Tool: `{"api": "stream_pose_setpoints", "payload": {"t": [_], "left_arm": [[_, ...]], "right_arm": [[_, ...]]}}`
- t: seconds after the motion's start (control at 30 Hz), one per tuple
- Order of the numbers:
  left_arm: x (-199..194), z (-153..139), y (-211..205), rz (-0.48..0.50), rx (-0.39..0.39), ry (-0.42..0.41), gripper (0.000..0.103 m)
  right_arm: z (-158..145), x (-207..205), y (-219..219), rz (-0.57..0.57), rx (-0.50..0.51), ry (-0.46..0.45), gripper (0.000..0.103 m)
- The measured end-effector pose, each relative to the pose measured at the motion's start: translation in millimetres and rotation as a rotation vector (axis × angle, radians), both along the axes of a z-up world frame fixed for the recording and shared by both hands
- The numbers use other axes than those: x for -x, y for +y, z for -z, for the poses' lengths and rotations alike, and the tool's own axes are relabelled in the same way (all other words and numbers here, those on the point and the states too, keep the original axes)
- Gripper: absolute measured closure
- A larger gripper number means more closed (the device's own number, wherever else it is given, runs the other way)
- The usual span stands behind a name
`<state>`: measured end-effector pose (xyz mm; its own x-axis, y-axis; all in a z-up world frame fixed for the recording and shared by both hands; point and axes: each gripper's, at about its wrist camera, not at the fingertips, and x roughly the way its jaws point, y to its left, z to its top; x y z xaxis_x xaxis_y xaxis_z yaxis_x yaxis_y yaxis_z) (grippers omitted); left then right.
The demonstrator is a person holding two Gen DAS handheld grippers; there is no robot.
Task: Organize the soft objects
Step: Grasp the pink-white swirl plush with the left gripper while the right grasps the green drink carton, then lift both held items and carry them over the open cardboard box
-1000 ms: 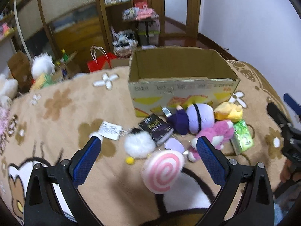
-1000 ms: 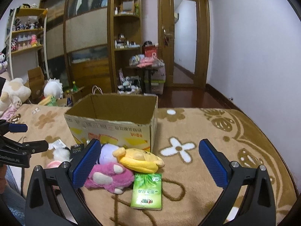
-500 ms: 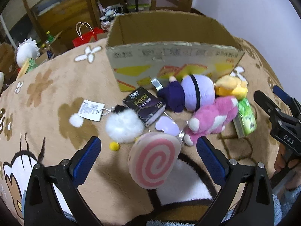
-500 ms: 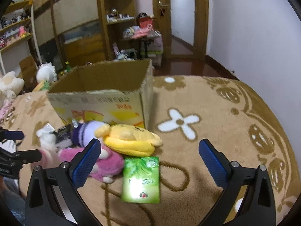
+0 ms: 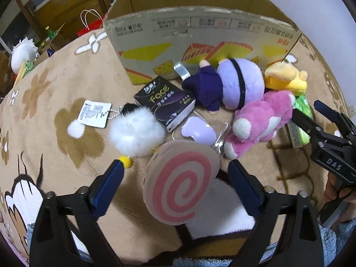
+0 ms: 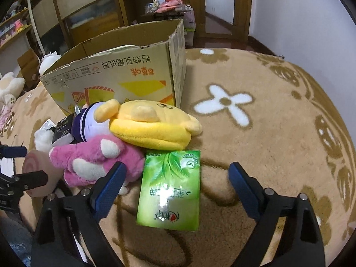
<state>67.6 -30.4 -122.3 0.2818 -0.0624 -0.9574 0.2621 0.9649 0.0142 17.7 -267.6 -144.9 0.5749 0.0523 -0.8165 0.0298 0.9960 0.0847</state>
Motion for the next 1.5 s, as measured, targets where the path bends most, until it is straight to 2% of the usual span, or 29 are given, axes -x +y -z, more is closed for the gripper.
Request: {"api": "stream_pose_setpoints", "payload": {"t": [0.13,0.2,0.27,0.43,0.7,0.83,1.03,1.3,1.5], "left_arm": [[0,5,-3,0.012,-0.006,0.024,0.027],[1,7,-5,0.023,-0.011,0.031,0.039],[1,8,-5,0.025,-0.017,0.027,0.043],[3,5,-3,0.011,0.004,0.015,0.049],[9,-13,-1,0.013,0.030,-0.061,0.057],[11,-21,4,-0.022,0.026,-0.106,0.057],[21,-39,10,-0.045,0.039,-0.195,0.057],[38,-72,18,-0.089,0.086,-0.383,0.057],[39,-89,23,-0.115,0.109,-0.464,0.057]], "right_arm": [[6,2,-6,0.013,-0.042,0.032,0.006],[8,2,-7,0.012,-0.043,0.045,0.010],[11,0,-7,0.005,-0.042,0.058,0.025],[16,-1,-5,-0.021,-0.047,0.075,0.047],[5,8,-7,-0.007,-0.041,0.035,0.047],[-6,16,-7,0.000,-0.022,-0.005,0.047],[-28,30,-2,-0.013,-0.001,-0.098,0.047],[-63,47,9,-0.050,0.018,-0.261,0.047],[-86,48,14,-0.074,0.019,-0.354,0.047]]}}
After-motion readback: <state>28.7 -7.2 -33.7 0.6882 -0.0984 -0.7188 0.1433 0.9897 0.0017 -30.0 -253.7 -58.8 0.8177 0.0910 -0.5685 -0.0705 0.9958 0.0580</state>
